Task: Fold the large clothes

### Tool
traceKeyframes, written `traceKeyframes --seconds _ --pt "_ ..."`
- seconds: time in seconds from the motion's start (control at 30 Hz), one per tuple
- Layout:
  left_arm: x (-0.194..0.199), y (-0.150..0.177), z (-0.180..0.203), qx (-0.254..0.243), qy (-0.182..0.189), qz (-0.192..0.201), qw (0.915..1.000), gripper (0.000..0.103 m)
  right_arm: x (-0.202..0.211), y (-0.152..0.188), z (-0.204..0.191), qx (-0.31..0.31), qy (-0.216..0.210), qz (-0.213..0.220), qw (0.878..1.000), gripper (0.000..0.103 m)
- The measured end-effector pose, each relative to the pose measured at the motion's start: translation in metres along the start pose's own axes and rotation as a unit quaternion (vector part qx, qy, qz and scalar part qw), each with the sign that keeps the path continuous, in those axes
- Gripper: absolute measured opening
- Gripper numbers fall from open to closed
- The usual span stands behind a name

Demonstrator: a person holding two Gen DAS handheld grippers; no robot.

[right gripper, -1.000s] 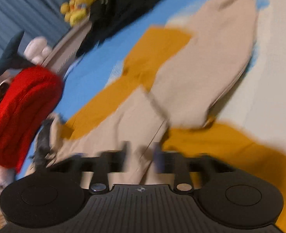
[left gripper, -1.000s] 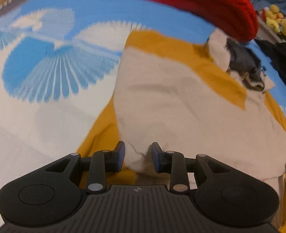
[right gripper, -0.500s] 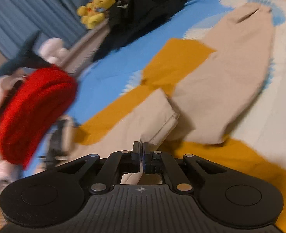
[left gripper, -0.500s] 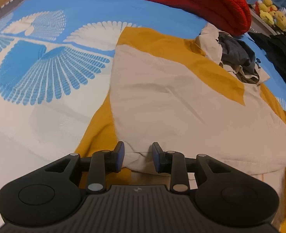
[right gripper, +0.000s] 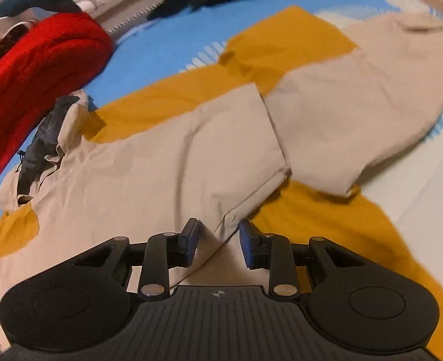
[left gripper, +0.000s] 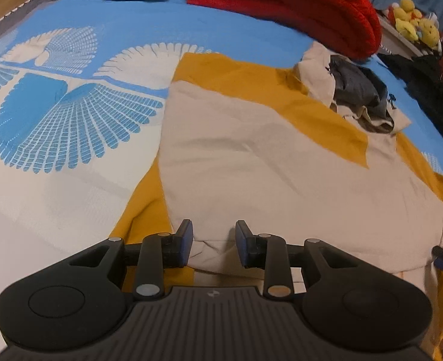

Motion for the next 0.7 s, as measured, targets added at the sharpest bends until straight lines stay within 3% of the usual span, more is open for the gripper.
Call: traceKeyframes --seconds 0.13,0.3,0.43,0.7 --pt "-0.015 0.012 -0.002 0.001 -0.005 -0.035 0.9994 0.034 0.016 -0.012 0.003 0.013 0.002 0.020 1.000 0.032" --pt "0.013 0.003 0.011 -0.011 0.011 0.008 0.9998 0.035 0.040 -0.041 0.008 0.021 -0.007 0.082 0.996 0.032" --pt "0.034 0.009 0.038 -0.064 0.014 0.041 0.9970 0.045 0.059 -0.060 0.017 0.024 -0.019 0.116 0.993 0.032" --pt "0.046 0.027 0.071 -0.120 0.021 0.065 0.9904 0.048 0.081 -0.069 0.031 0.043 -0.004 0.127 0.991 0.033"
Point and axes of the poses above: each gripper's, at about its wrist camera, not at the fingertips, and x roughly against the way its jaws point, z to its right, y to its underside, the point moved 6 cm from there along -x, roughly the way its jaws point, and after that the axes turned 7 degrees about -y, right-handed, at the moved point
